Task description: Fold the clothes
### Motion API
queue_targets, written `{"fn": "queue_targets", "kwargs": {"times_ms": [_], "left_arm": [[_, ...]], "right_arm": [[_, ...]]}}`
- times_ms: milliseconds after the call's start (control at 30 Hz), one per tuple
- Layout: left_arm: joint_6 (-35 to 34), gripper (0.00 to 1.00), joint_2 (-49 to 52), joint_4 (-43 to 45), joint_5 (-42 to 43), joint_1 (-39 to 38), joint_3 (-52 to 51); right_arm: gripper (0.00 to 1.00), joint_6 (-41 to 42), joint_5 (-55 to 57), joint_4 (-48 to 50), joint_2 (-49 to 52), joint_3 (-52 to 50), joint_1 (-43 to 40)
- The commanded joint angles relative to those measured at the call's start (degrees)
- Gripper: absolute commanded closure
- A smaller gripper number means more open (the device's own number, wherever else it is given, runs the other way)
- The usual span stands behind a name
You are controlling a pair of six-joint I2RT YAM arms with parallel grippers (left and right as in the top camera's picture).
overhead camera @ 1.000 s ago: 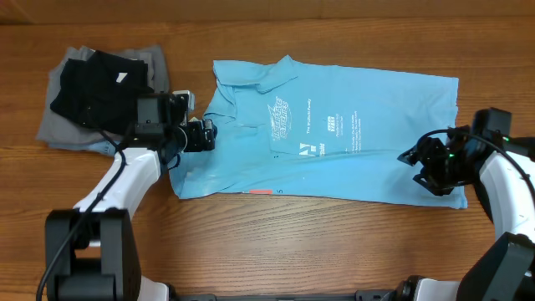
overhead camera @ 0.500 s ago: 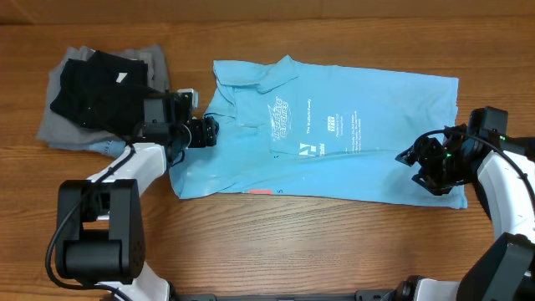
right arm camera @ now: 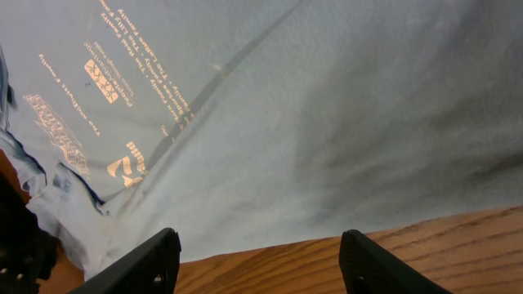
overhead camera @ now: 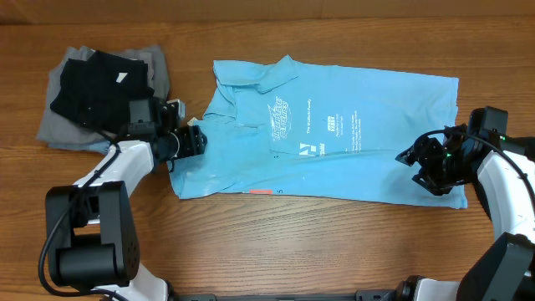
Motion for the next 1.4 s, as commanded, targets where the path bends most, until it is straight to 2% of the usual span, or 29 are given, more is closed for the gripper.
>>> {"fn": "queue_targets", "kwargs": {"times_ms": [0, 167, 233, 300, 367, 467, 500, 533, 567, 600, 667, 833, 1000, 1200, 1300, 1367], "left_arm": [[4.9, 0.32, -1.3, -5.7, -0.7, 0.3, 1.5], [5.5, 0.34, 0.8, -5.3, 1.2, 0.3, 1.5], [6.4, 0.37, 0.6, -6.2, -1.8, 0.3, 1.6], [5.9, 0.25, -0.5, -5.4, -3.5, 1.4, 2.2], [6.3, 0.22, -1.8, -6.4, -3.4, 2.7, 4.3], [7.6, 0.19, -3.5, -12.4, -1.4, 4.1, 9.4], [7.7, 0.18, -3.7, -14.3, -0.8, 4.1, 10.2], [7.8, 0.18, -3.7, -15.8, 0.3, 4.1, 10.8], [7.8, 0.18, -3.7, -17.0, 1.6, 3.9, 10.8], [8.7, 0.18, -3.5, -18.9, 2.7, 3.3, 10.7], [9.7, 0.17, -3.0, -19.8, 2.7, 2.4, 10.0], [10.1, 0.13, -2.1, -18.2, 2.6, 0.6, 7.9], [10.1, 0.13, -0.9, -15.5, 1.3, 0.3, 6.2], [10.8, 0.14, 4.0, -14.1, 0.1, 0.3, 6.2], [10.7, 0.19, 6.3, -10.9, 2.4, 0.3, 6.2], [10.7, 0.29, 6.5, -9.9, 3.9, 0.3, 6.2]], "right_arm": [[0.33, 0.7, 2.5, 0.6, -0.5, 0.3, 0.1], [0.33, 3.9, 4.2, 4.2, -0.5, -3.0, 0.1], [0.33, 4.2, 5.1, 4.0, -0.4, -3.3, 0.1], [0.33, 4.2, 5.3, 4.1, -0.4, -3.3, 0.1], [0.33, 4.2, 5.3, 4.4, -0.4, -3.3, 0.1], [0.34, 5.2, 7.3, 5.5, -0.2, -3.3, 0.1], [0.38, 6.8, 9.1, 5.8, 0.0, -3.7, 0.1], [0.52, 8.3, 10.6, 6.3, 0.3, -4.1, 0.1], [0.71, 9.5, 11.4, 7.4, 0.7, -5.0, 0.1], [0.82, 10.7, 11.4, 9.2, 1.4, -6.5, 0.1], [0.87, 11.7, 11.3, 11.4, 3.0, -9.4, 0.1], [0.87, 11.8, 11.5, 13.4, 5.0, -12.7, 0.1], [0.87, 15.4, 12.8, 19.8, 7.5, -16.1, 0.1], [0.87, 16.0, 13.0, 20.7, 8.3, -17.1, 0.1], [0.87, 16.0, 13.0, 20.7, 8.3, -17.1, 0.1], [0.87, 16.0, 13.0, 20.7, 8.3, -17.1, 0.1]]}}
